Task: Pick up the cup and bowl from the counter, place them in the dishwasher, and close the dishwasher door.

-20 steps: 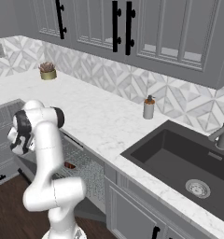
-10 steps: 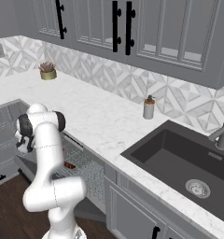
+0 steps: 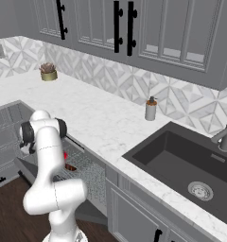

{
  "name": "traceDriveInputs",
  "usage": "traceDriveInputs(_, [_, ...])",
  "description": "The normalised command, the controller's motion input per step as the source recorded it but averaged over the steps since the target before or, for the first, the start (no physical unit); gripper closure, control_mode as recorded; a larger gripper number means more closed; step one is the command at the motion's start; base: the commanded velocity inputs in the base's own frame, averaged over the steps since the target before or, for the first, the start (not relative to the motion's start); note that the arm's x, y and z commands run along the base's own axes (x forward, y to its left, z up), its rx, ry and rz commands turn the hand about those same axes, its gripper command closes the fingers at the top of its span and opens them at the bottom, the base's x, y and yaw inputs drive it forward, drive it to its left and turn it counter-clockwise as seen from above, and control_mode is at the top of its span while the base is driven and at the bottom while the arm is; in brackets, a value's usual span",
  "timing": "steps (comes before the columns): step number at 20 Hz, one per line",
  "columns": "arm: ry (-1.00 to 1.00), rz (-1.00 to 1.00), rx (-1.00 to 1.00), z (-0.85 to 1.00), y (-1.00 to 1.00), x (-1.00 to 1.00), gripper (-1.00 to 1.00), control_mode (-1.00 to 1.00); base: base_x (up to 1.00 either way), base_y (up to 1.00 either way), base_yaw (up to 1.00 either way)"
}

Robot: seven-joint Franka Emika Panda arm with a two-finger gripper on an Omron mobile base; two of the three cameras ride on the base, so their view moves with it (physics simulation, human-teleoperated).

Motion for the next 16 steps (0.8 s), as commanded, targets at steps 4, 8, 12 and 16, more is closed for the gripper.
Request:
traceDriveInputs(4, [-0.03, 0.0, 0.0, -0.24, -0.04, 0.15, 1.0, -1.0, 0.0, 0.0, 0.0])
traceDriveInputs(8, [0.0, 0.0, 0.0, -0.06, -0.02, 0.02, 1.0, -1.0, 0.0, 0.0, 0.0])
traceDriveInputs(12, [0.0, 0.0, 0.0, -0.03, 0.0, 0.0, -1.0, -1.0, 0.0, 0.0, 0.0])
traceDriveInputs(16, [0.0, 0.0, 0.0, 0.0, 0.0, 0.0, -1.0, -1.0, 0.0, 0.0, 0.0])
